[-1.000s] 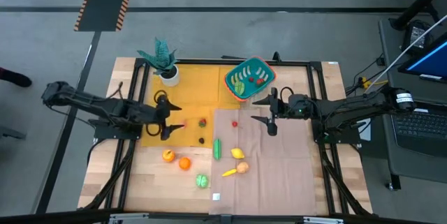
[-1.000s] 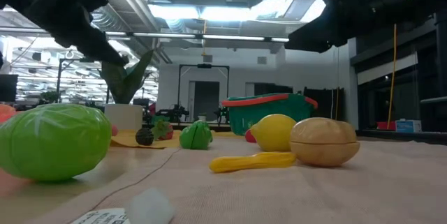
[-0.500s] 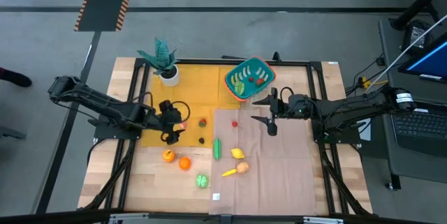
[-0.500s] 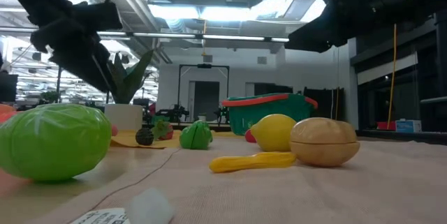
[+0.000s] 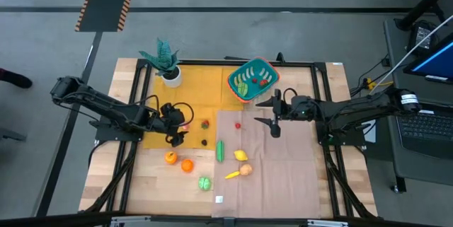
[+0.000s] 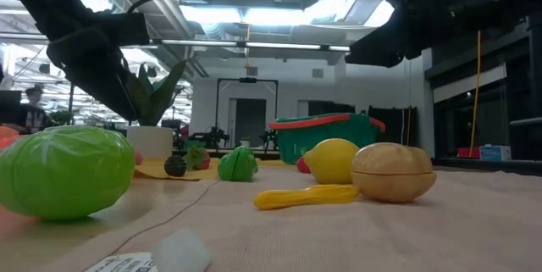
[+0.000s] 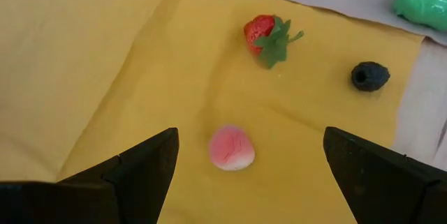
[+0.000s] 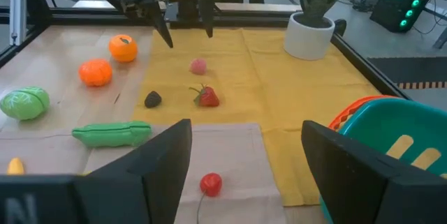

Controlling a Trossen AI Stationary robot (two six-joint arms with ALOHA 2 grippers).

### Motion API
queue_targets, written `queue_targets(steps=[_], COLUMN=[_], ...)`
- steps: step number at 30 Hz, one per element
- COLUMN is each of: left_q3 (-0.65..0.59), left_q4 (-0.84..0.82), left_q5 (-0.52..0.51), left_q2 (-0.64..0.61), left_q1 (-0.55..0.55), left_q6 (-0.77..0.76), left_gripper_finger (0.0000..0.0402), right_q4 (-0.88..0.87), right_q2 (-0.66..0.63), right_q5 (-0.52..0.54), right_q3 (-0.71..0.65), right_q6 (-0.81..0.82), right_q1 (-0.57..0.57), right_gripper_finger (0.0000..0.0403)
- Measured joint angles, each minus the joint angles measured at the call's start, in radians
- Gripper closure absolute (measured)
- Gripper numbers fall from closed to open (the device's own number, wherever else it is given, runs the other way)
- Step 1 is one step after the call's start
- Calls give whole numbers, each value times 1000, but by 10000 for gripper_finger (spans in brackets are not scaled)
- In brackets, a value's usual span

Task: Pick and placing Produce into tupperware
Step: Put the peach into the basket

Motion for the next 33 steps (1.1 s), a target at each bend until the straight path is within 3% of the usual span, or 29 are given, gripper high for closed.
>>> queue_targets(steps=[10,23,33], left_q3=[0,0,-1], left_q4=[-32,31,81], left_q5=[13,-8,23], left_q2=[15,211,264], left_q1=[0,41,56], left_q6=[-23,-41,-47], left_gripper_finger=[53,53,67], right_q4=[14,92,92], right_q2=[78,92,92], right_q5=[0,0,-1], right_q3=[0,0,0], right_q6=[-5,-56,-54], right_q1=[0,0,0], right_gripper_finger=[132,132,132])
